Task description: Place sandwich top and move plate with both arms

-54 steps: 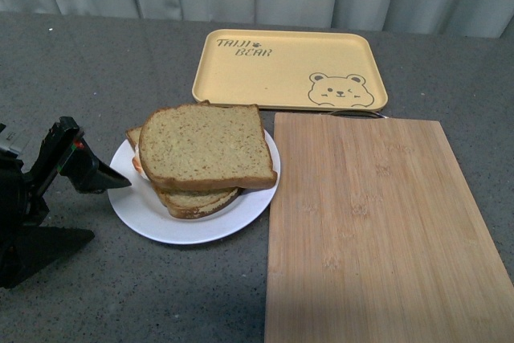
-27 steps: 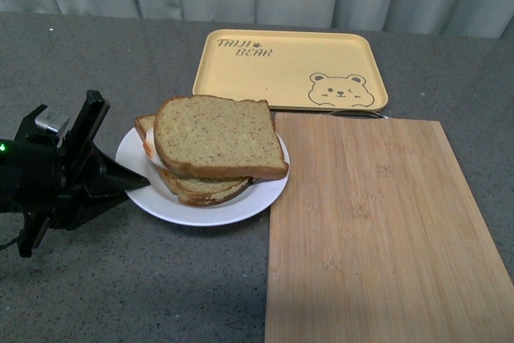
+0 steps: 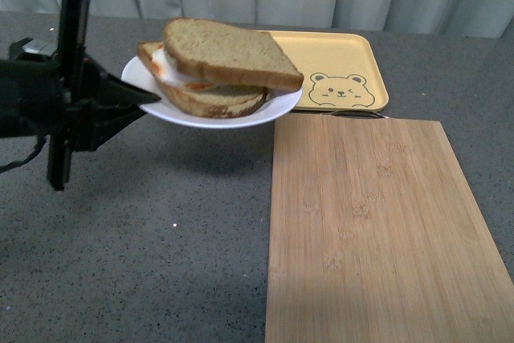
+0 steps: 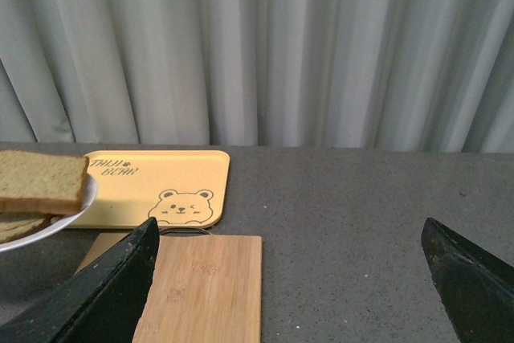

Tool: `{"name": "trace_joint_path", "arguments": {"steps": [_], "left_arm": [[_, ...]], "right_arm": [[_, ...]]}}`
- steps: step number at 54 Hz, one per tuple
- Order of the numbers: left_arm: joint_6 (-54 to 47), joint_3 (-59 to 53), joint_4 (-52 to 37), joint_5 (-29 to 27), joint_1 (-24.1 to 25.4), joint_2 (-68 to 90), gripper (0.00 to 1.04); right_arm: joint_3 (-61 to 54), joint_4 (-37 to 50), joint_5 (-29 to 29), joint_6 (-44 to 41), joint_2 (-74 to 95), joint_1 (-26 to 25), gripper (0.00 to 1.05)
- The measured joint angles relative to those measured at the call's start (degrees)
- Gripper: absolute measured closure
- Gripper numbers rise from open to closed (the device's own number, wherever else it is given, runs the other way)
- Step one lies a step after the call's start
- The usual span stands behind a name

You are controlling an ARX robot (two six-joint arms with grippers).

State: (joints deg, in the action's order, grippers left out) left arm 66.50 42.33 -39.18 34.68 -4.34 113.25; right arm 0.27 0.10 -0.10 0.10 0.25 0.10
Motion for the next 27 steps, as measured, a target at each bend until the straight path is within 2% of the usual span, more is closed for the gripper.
{"name": "trace_joint_path", "arguments": {"steps": [10, 27], "left_arm": [[3.6, 11.1, 2.1, -2.7, -3.7, 7.2, 1.01], [6.9, 37.4, 11.1, -6.6, -9.9, 24.4, 1.01]], "right_arm": [[0.0, 0.0, 0.0, 0.0, 0.0, 0.0, 0.09], [0.0, 0.0, 0.0, 0.0, 0.0, 0.0, 0.09]]}}
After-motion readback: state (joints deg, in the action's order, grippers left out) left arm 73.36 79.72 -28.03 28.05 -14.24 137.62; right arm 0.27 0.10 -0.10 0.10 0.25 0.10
